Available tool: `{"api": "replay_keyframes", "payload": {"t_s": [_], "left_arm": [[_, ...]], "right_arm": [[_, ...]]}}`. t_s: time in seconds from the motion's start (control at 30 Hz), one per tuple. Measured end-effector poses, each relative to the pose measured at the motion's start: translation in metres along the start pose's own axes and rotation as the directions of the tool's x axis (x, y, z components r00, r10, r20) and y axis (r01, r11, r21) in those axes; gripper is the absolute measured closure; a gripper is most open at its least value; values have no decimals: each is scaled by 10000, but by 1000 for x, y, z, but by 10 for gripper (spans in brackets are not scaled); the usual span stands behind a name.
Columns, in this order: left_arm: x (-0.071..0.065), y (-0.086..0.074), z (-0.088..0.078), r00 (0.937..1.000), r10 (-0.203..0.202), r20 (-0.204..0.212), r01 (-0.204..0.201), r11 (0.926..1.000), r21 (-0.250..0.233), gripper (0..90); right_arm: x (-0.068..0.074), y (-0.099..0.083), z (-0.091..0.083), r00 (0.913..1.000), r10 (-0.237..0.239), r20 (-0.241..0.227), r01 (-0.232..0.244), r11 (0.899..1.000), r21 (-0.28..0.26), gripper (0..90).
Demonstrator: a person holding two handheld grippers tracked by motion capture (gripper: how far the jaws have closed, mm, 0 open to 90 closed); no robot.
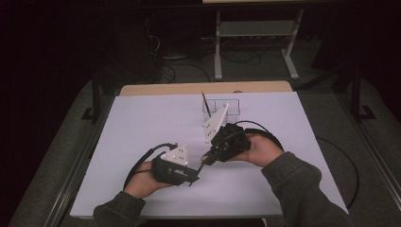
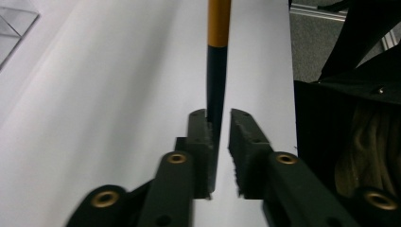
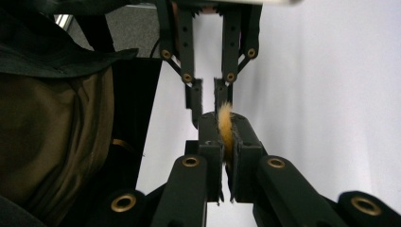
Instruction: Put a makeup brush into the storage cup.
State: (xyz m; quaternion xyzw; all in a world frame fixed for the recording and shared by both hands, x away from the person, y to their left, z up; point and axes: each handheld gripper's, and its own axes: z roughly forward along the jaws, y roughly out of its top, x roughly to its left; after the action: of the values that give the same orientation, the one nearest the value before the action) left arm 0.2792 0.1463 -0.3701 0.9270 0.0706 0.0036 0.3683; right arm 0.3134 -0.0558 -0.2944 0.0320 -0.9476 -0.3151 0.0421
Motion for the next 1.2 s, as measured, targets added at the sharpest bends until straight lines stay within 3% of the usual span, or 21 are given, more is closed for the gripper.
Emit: {"api": "replay_keyframes", "payload": {"t_s": [0.13,0.33,0.43,0.57,0.73,0.9,0.97,1.2], "left_arm": [[0,1,-1,10000,-94,-18,94,9998,-168,834],[1,0,-5,9996,-230,-168,220,9983,-546,842],[3,0,-6,9991,-351,-230,334,9970,-703,842],[3,-2,-7,9979,-598,-234,571,9932,-1017,842],[6,-3,-10,9975,-620,-342,573,9906,-1244,842],[7,-4,-13,9974,-646,-304,600,9892,-1339,842],[6,-4,-13,9971,-686,-337,633,9885,-1377,842],[6,-4,-12,9978,-610,-245,574,9898,-1301,834]], "right_arm": [[1,4,-1,9997,-261,37,262,9996,-134,848],[3,4,-5,9999,-84,115,92,9976,-687,834],[1,1,-5,9997,26,263,4,9936,-1133,669],[0,-3,-1,9983,326,491,-261,9916,-1267,646],[-2,-9,6,9978,486,452,-406,9858,-1632,662],[-3,-13,10,9977,389,554,-272,9797,-1988,771],[-4,-13,11,9978,394,536,-280,9796,-1988,813],[-5,-11,13,9988,349,336,-277,9805,-1945,832]]}}
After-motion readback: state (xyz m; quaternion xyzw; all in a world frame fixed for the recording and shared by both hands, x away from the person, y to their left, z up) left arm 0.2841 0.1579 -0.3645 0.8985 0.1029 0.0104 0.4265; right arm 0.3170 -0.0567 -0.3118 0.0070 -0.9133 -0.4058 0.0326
